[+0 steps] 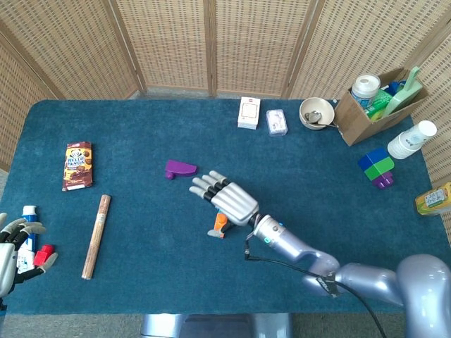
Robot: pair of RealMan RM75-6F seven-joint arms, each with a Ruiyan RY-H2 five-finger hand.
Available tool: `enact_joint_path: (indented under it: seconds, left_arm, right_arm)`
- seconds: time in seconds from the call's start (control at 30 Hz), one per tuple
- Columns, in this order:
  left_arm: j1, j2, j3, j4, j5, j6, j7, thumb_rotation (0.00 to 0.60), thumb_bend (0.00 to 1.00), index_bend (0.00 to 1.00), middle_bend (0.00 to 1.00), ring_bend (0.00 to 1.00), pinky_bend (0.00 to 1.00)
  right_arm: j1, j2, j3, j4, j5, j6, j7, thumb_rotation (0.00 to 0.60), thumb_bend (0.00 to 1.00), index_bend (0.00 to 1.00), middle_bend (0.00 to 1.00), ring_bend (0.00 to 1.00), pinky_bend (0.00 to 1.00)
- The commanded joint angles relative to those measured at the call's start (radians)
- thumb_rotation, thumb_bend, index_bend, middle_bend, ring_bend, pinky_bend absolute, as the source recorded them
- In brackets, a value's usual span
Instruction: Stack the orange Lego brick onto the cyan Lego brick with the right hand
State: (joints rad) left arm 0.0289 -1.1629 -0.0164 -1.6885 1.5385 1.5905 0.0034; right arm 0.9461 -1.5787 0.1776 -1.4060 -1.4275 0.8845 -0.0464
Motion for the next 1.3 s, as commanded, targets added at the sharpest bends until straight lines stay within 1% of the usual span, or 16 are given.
enact_joint_path:
  seconds: [0.03,0.17,0.23,0.37,0.5,0.6,0.7,0.9,1.03,1.3]
  left_arm:
    - [-0.001,0.001,0.001,-0.001,0.002,0.000,-0.003,0.501,0.28,0.36,0.35,0.23,0.00]
    - [-0.003,0.005,0.000,-0.006,0.007,0.001,-0.003,0.503,0.28,0.36,0.35,0.23,0.00]
    - [-0.004,0.007,0.000,-0.009,0.010,0.001,-0.004,0.503,0.28,0.36,0.35,0.23,0.00]
    - [-0.007,0.008,-0.001,-0.013,0.009,-0.003,-0.007,0.502,0.28,0.36,0.35,0.23,0.00]
    - [-0.010,0.012,0.001,-0.018,0.003,-0.015,-0.003,0.498,0.28,0.36,0.35,0.23,0.00]
    - [-0.013,0.016,0.002,-0.024,-0.010,-0.030,-0.002,0.501,0.28,0.35,0.34,0.23,0.00]
    - [-0.017,0.020,-0.001,-0.026,-0.029,-0.045,-0.001,0.498,0.28,0.35,0.34,0.23,0.00]
    - [-0.020,0.022,-0.007,-0.024,-0.038,-0.047,-0.006,0.499,0.28,0.35,0.34,0.23,0.00]
    - [-0.021,0.019,-0.008,-0.018,-0.040,-0.048,-0.010,0.494,0.28,0.35,0.34,0.23,0.00]
    - [-0.015,-0.002,0.010,0.000,-0.027,-0.050,-0.018,0.504,0.28,0.35,0.34,0.23,0.00]
  right_arm:
    - [-0.038,0.076,0.025,-0.058,0.056,0.019,-0.020,0.366,0.02,0.00,0.02,0.00,0.00]
    - [-0.076,0.145,0.035,-0.091,0.101,0.050,-0.050,0.409,0.06,0.00,0.03,0.00,0.00]
    - [-0.094,0.171,0.038,-0.103,0.120,0.064,-0.060,0.415,0.08,0.00,0.05,0.00,0.00]
    - [-0.140,0.227,0.043,-0.128,0.164,0.104,-0.078,0.420,0.10,0.00,0.06,0.00,0.00]
    - [-0.189,0.278,0.038,-0.148,0.188,0.150,-0.097,0.443,0.10,0.04,0.10,0.00,0.00]
    - [-0.227,0.318,0.024,-0.161,0.202,0.181,-0.127,0.452,0.10,0.07,0.11,0.00,0.00]
    - [-0.289,0.365,-0.001,-0.182,0.221,0.242,-0.182,0.455,0.10,0.08,0.11,0.00,0.00]
    - [-0.388,0.413,-0.044,-0.212,0.231,0.337,-0.242,0.453,0.10,0.12,0.14,0.00,0.00]
    - [-0.447,0.431,-0.066,-0.223,0.237,0.388,-0.257,0.461,0.10,0.16,0.16,0.00,0.00]
    - [-0.570,0.467,-0.107,-0.255,0.227,0.487,-0.231,0.470,0.10,0.17,0.17,0.00,0.00]
